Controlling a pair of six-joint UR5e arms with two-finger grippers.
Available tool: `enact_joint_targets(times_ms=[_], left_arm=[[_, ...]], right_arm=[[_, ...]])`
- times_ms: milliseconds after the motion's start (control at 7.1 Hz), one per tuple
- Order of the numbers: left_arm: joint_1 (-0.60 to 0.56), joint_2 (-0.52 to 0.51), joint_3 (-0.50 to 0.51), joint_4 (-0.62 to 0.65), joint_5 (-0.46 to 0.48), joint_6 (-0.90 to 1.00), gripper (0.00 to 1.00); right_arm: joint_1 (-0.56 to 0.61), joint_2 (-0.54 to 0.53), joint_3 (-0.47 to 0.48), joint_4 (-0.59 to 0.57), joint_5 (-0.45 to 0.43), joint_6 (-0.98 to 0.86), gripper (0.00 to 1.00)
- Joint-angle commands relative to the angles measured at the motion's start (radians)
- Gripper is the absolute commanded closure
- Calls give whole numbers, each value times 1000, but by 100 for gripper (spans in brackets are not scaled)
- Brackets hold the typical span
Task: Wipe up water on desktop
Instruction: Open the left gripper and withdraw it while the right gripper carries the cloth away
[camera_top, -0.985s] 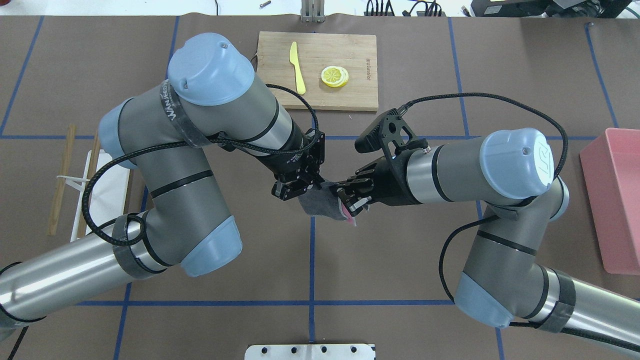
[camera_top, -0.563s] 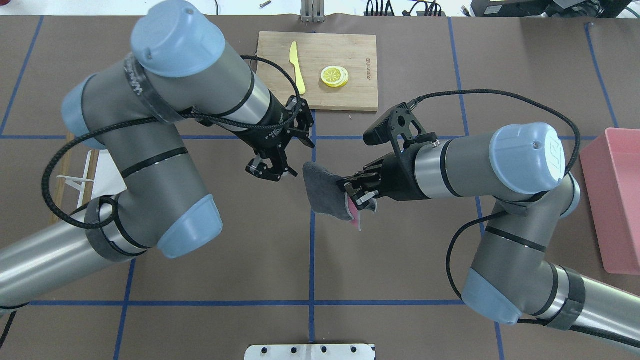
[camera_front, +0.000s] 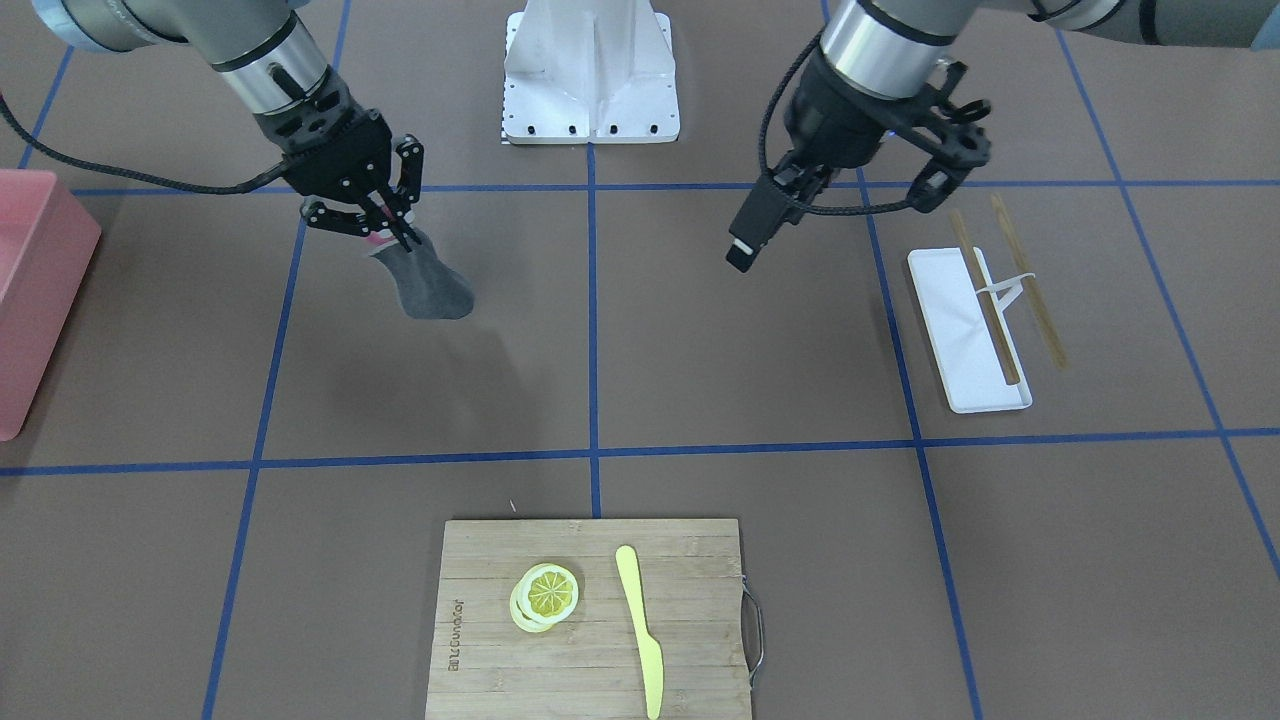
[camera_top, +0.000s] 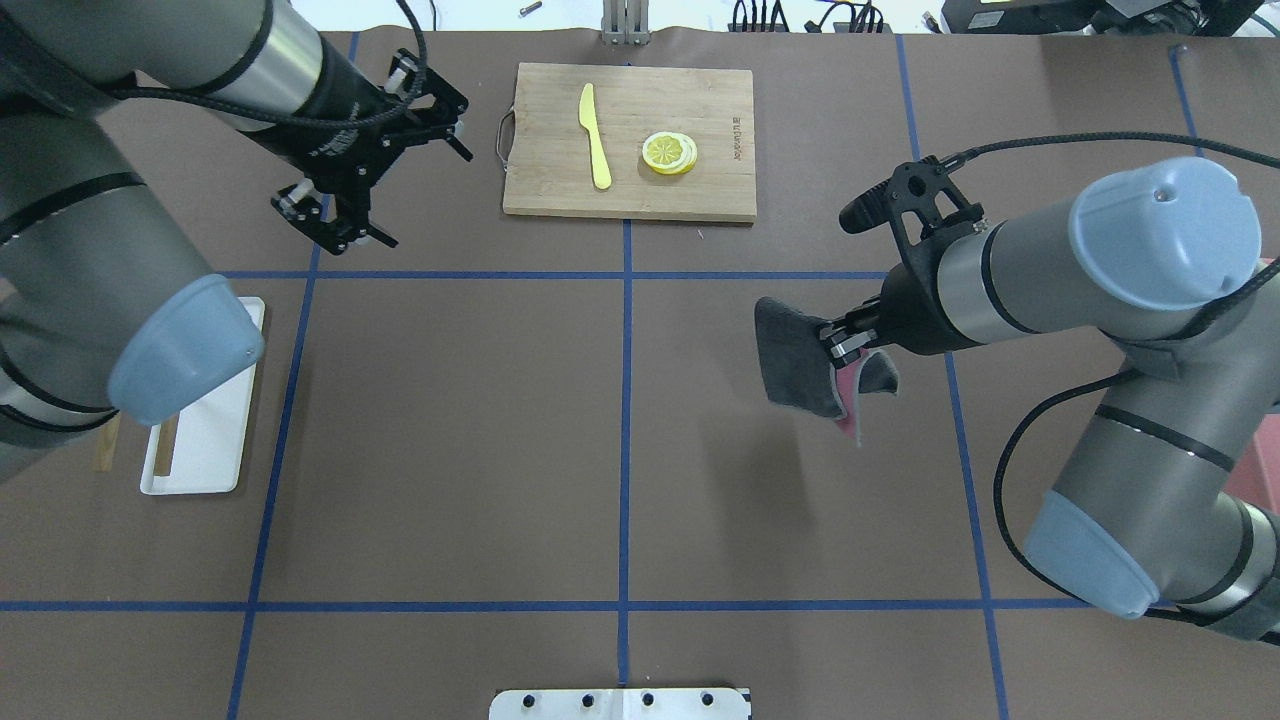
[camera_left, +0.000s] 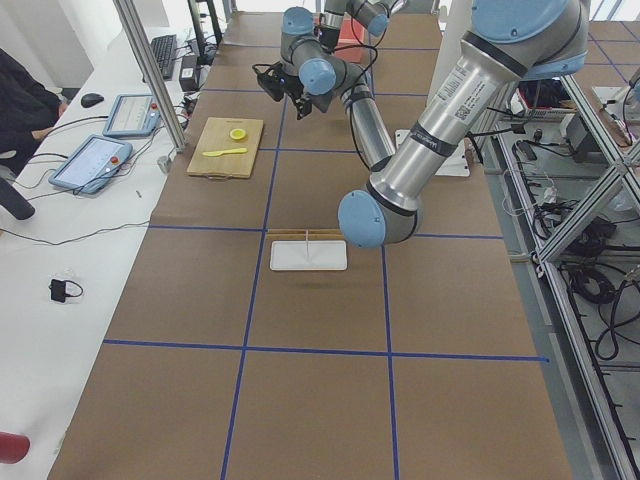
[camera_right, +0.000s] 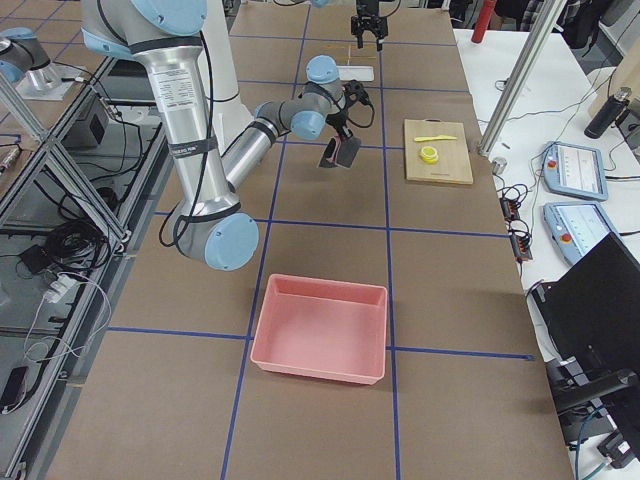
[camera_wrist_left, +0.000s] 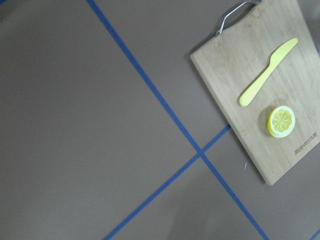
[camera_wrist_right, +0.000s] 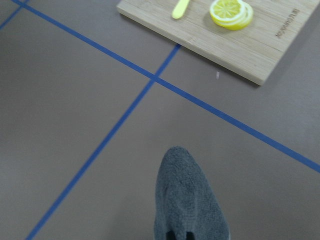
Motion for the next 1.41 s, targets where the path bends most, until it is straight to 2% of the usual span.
enact_joint_targets(times_ms=[0, 282, 422, 563, 704, 845, 1126, 1267], left_arm=[[-61, 133, -45, 5, 72, 286, 2], [-154, 198, -52, 7, 69, 517, 2], [-167, 247, -59, 7, 71, 627, 2], [-170, 282, -57, 8, 74, 711, 2], [-196, 307, -57, 8, 74, 759, 2], [-216, 312, -54, 8, 74, 777, 2], [-265, 365, -49, 8, 72, 953, 2], [-268, 379, -48, 7, 74, 979, 2]], right_arm=[[90, -76, 6, -142, 0, -196, 100], [180, -149, -39, -148, -43, -471, 100], [222, -176, -79, -148, -54, -515, 100], [224, -182, -108, -148, -119, -539, 100], [196, -170, -150, -148, -167, -540, 100], [154, -167, -168, -148, -177, -535, 100], [43, -166, -178, -150, -168, -520, 100], [-4, -166, -173, -148, -130, -491, 100]])
